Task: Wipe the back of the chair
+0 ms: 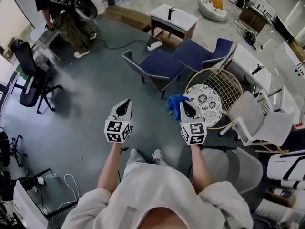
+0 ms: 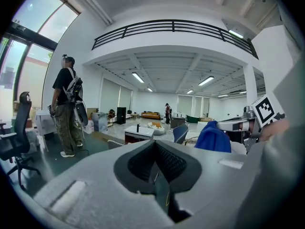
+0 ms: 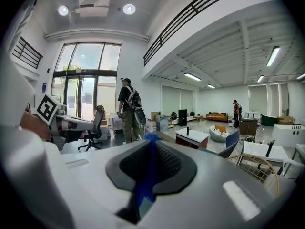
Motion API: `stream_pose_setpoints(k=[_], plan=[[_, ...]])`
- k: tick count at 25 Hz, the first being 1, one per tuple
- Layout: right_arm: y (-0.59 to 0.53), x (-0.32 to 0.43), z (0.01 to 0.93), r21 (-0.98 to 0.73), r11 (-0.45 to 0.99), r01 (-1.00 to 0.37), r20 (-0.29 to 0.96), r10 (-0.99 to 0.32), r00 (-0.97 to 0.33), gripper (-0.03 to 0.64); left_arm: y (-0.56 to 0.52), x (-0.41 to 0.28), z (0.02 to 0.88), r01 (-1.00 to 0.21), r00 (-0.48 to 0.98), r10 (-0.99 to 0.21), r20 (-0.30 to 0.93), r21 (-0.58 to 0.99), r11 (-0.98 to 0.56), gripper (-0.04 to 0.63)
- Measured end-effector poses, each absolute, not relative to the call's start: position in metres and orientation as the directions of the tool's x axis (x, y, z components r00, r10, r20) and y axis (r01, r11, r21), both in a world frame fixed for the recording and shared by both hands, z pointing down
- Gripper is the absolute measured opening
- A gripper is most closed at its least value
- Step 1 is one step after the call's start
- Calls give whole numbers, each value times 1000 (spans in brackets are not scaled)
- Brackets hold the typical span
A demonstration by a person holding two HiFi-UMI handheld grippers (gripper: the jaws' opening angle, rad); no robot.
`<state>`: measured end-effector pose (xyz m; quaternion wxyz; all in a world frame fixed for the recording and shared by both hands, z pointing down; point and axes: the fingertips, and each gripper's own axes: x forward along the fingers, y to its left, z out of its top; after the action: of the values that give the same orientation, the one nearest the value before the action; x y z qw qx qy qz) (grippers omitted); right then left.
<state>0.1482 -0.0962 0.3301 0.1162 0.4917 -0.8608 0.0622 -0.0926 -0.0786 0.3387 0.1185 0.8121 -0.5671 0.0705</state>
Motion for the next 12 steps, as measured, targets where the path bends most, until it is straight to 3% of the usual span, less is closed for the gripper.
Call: stream_pose_setpoints(k=[12], plan=[[-123, 96, 347, 28, 419, -908, 293, -871, -393, 25, -124, -143, 350, -898, 440, -864, 245, 133, -420, -2]])
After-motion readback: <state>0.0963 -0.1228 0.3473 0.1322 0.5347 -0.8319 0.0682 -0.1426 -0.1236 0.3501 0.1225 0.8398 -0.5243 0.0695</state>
